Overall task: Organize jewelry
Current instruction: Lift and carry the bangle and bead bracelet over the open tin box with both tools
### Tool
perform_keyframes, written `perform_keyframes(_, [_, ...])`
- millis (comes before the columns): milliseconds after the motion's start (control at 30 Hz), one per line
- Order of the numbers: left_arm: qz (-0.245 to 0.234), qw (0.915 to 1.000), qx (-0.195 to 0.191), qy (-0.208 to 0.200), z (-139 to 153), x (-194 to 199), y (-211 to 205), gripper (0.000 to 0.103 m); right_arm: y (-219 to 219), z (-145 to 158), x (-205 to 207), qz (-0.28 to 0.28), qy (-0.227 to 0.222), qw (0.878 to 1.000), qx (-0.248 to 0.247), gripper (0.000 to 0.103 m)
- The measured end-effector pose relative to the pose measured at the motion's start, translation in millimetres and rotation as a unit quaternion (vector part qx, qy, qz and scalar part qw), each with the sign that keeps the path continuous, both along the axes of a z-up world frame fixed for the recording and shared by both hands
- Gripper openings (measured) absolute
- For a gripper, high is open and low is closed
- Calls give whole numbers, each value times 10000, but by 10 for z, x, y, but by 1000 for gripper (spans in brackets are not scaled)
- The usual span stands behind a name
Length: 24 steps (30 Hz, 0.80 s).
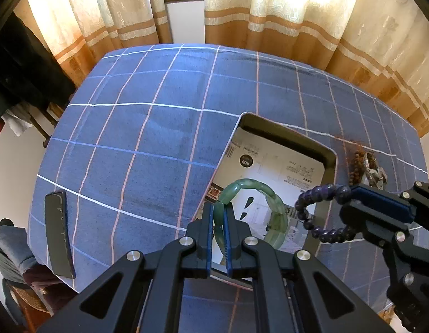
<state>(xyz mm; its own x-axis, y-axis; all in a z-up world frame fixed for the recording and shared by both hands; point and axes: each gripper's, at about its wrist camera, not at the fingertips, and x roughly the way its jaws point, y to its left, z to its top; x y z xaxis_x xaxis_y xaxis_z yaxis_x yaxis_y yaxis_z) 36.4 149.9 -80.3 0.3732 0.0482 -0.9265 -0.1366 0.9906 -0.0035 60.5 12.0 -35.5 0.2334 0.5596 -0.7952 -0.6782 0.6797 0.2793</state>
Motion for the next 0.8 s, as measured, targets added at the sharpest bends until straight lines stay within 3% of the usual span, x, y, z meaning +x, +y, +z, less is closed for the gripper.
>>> perform_keyframes(800, [-93, 9995, 29, 312, -314, 34, 45, 6, 236, -301, -30, 256, 200, 9990, -318, 17])
